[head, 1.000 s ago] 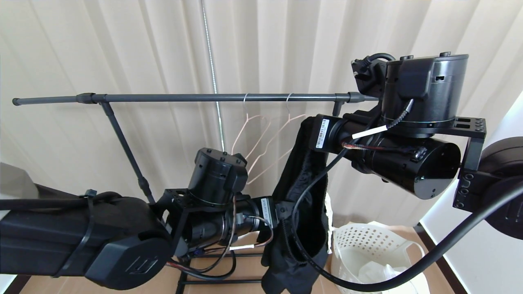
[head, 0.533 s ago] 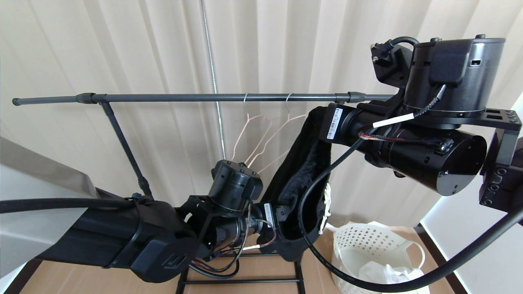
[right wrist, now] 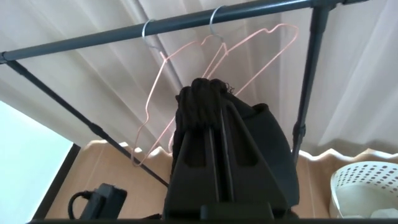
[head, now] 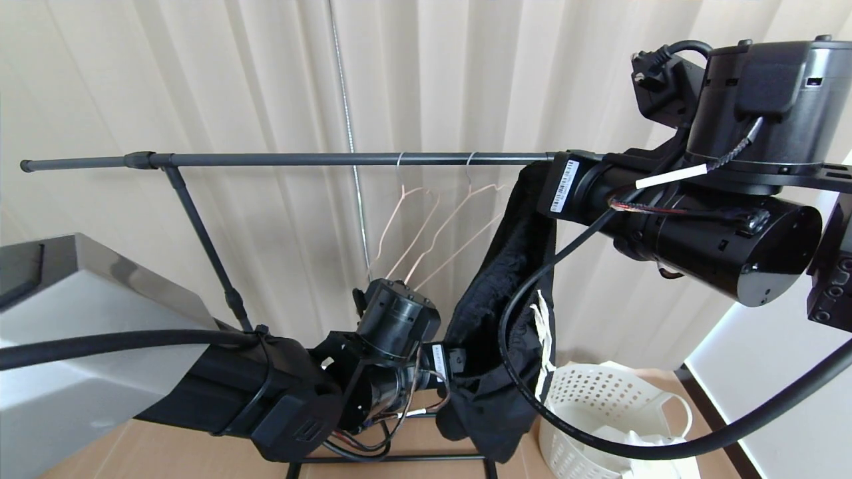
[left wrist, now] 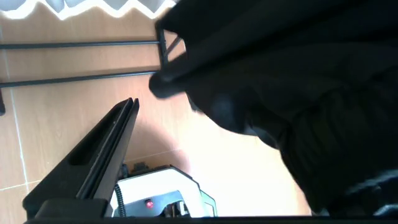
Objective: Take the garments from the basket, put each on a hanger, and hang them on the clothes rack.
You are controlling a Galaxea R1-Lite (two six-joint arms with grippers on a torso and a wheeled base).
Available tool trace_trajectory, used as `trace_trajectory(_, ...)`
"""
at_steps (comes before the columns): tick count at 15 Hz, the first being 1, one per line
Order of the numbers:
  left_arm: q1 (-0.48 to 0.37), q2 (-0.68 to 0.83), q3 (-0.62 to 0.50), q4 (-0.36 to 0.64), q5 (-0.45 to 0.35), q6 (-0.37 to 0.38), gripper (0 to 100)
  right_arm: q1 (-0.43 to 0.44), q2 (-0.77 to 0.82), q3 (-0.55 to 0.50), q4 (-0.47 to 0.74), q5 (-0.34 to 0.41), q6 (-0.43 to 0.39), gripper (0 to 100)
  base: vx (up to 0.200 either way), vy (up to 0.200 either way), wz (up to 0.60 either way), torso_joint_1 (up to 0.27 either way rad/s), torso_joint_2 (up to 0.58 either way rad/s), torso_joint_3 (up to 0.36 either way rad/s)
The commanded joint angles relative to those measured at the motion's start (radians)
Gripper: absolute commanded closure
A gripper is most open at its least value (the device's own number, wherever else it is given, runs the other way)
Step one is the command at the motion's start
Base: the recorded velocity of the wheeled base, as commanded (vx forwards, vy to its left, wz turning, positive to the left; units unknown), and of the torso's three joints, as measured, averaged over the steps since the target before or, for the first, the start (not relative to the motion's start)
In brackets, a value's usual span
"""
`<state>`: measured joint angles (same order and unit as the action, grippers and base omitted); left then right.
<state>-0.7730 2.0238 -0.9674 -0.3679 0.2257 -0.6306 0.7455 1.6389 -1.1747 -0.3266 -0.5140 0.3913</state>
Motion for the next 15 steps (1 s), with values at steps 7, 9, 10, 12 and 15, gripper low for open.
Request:
trace_trajectory(7, 0.021, -0.206, 0.058, 0.000, 0.086, 0.101, 100, -0.081, -0.031, 0.084, 0.000, -0.061, -0.137, 100, 0.000, 0.000, 0.00, 0.000, 0.00, 0.000)
trace_trajectory(9, 0.038, -0.247, 0.067, 0.001, 0.086, 0.118, 100, -0.081, -0.044, 0.138, 0.001, -0.061, -0.207, 100, 0.000, 0.000, 0.00, 0.000, 0.00, 0.000)
trace_trajectory(10, 0.064, -0.289, 0.078, 0.001, 0.086, 0.140, 100, -0.081, -0.053, 0.216, 0.000, -0.061, -0.298, 100, 0.000, 0.000, 0.00, 0.000, 0.00, 0.000)
trace_trajectory(12, 0.081, -0.321, 0.088, 0.001, 0.086, 0.177, 100, -0.080, -0.064, 0.279, 0.001, -0.064, -0.356, 100, 0.000, 0.000, 0.00, 0.000, 0.00, 0.000)
trace_trajectory(15, 0.120, -0.367, 0.124, 0.001, 0.086, 0.270, 100, -0.086, -0.057, 0.291, 0.001, -0.081, -0.379, 100, 0.000, 0.000, 0.00, 0.000, 0.00, 0.000)
